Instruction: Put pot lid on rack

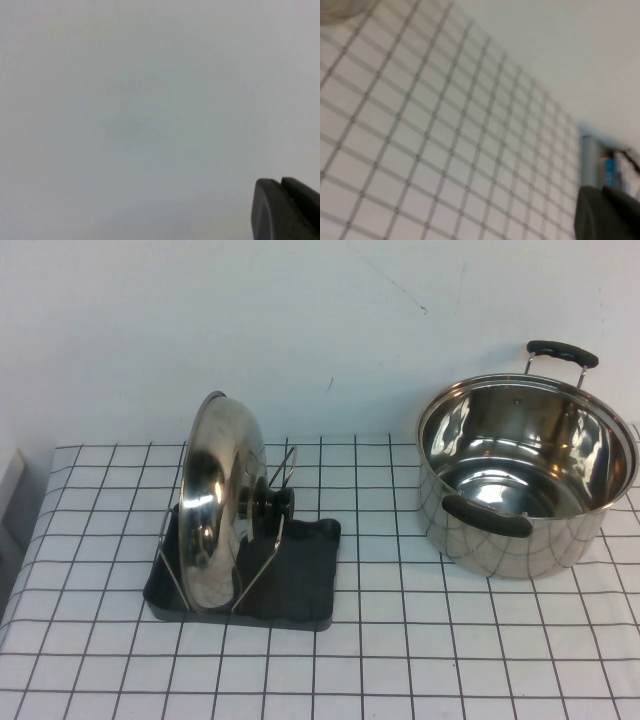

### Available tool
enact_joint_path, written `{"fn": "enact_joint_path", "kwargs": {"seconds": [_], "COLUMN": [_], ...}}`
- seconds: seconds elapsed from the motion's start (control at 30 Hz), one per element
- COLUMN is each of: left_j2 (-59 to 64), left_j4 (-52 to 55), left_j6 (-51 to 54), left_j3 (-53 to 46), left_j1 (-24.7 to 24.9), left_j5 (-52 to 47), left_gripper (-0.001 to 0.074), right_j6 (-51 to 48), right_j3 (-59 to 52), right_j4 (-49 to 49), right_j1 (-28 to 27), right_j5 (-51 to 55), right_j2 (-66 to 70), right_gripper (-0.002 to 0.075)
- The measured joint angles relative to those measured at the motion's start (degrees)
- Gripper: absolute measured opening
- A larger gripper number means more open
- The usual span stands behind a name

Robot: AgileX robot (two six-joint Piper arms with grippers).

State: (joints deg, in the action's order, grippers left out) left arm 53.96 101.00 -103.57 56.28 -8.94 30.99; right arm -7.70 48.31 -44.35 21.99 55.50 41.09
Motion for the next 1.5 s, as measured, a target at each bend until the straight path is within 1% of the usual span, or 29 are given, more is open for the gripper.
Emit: {"fn": "enact_joint_path", "kwargs": {"seconds": [0.17, 0.27, 0.33, 0.43, 0.53, 0.6, 0.7, 0.9, 1.07, 1.27, 1.5], "left_j2": [2.4, 2.1, 1.3, -0.1, -1.8, -3.2, -5.3, -6.3, -6.4, -7.2, -14.6], "left_j4": [0.2, 0.1, -0.1, -0.5, -1.0, -1.1, -1.1, -0.4, 0.3, 0.3, 0.3], "left_j6": [1.6, 1.9, 1.8, 1.8, 1.7, -0.1, -5.0, -14.5, -18.0, -18.3, -17.3], "left_j3": [-4.6, -6.0, -7.1, -9.7, -12.9, -14.9, -16.9, -17.5, -17.5, -17.5, -17.5], "left_j1": [0.0, 0.0, 0.0, 0.0, 0.0, 0.0, -0.1, -0.1, -0.1, -0.1, -0.1], "left_j5": [-6.6, -10.3, -13.1, -18.5, -24.0, -24.1, -16.6, 5.5, 16.9, 23.8, 25.2], "left_gripper": [-0.0001, -0.0001, -0.0001, -0.0001, -0.0001, -0.0001, -0.0001, -0.0001, -0.0001, -0.0001, -0.0001], "right_j6": [-10.3, -14.9, -16.9, -17.8, -18.0, -18.0, -17.8, -17.2, -17.1, -17.1, -17.1], "right_j3": [0.0, 0.0, -0.2, -1.3, -3.1, -4.8, -8.2, -15.0, -19.7, -24.5, -25.1], "right_j4": [20.3, 31.2, 36.4, 41.3, 42.4, 42.6, 42.6, 43.0, 45.6, 49.0, 49.8], "right_j1": [0.0, 0.0, 0.0, 0.0, 0.0, 0.0, 0.0, 0.0, 0.0, 0.0, 0.0], "right_j5": [7.7, 9.0, 8.8, 6.8, 3.5, 1.6, -0.9, -7.1, -9.8, -10.6, -11.1], "right_j2": [-4.3, -7.0, -8.4, -10.6, -13.5, -15.3, -18.3, -22.6, -24.5, -26.9, -28.1], "right_gripper": [-0.0001, -0.0001, -0.0001, -0.0001, -0.0001, -0.0001, -0.0001, -0.0001, -0.0001, -0.0001, -0.0001]}}
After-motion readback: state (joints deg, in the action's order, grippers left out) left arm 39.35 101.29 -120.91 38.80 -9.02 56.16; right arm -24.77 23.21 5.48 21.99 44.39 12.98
